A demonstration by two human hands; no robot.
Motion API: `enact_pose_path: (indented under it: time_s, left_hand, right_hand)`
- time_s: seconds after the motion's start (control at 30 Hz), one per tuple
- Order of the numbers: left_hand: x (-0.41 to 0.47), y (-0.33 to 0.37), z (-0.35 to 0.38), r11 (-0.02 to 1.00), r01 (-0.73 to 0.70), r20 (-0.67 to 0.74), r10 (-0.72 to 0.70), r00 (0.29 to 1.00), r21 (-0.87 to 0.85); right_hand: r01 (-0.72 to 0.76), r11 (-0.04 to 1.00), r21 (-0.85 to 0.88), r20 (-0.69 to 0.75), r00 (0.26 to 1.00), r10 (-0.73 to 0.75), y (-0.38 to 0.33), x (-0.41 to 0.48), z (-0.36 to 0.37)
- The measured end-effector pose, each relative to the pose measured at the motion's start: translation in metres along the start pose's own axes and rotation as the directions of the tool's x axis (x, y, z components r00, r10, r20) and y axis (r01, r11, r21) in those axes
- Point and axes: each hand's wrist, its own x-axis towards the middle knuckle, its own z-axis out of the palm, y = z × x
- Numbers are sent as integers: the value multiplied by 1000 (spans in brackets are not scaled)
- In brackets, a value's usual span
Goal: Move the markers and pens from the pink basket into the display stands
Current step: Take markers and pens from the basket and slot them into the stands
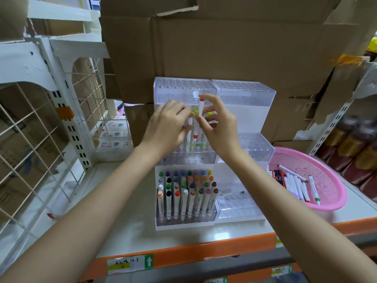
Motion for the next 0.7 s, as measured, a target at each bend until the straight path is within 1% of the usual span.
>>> enact_pose_path:
  time_s: [0.03, 0.13, 0.23, 0.4, 0.5, 0.57, 0.7]
  left_hand:
    - [-3, 1, 1, 1000, -7, -10, 7, 1000, 22]
    - [-8, 1, 1, 1000, 0, -24, 0, 1000, 17]
    - [-12, 0, 1, 1000, -3, -28, 4, 1000, 21]
    - [-15, -2, 1, 1000, 7, 14, -7, 1000, 9]
    - [-16, -3, -1, 1000, 20, 37, -20, 999, -16]
    - [-16, -3, -3, 1000, 19, 43, -18, 999, -22]
    - [-17, -3, -5, 999, 34, 39, -32, 999, -36]
  right_hand:
    - [-4, 1000, -3, 11, 1000, 4, 0, 0, 1]
    - [15, 998, -55, 61, 998, -12, 3, -1, 2]
    - [17, 997, -75, 68, 998, -12, 6, -1, 2]
    - [8, 995, -102, 130, 992, 6, 10, -6, 2]
    - [31, 993, -111, 129, 991, -16, 11, -9, 2]
    - [32, 992, -122, 122, 992, -17, 12, -10, 2]
    - [43, 983, -180, 167, 986, -12, 14, -10, 0]
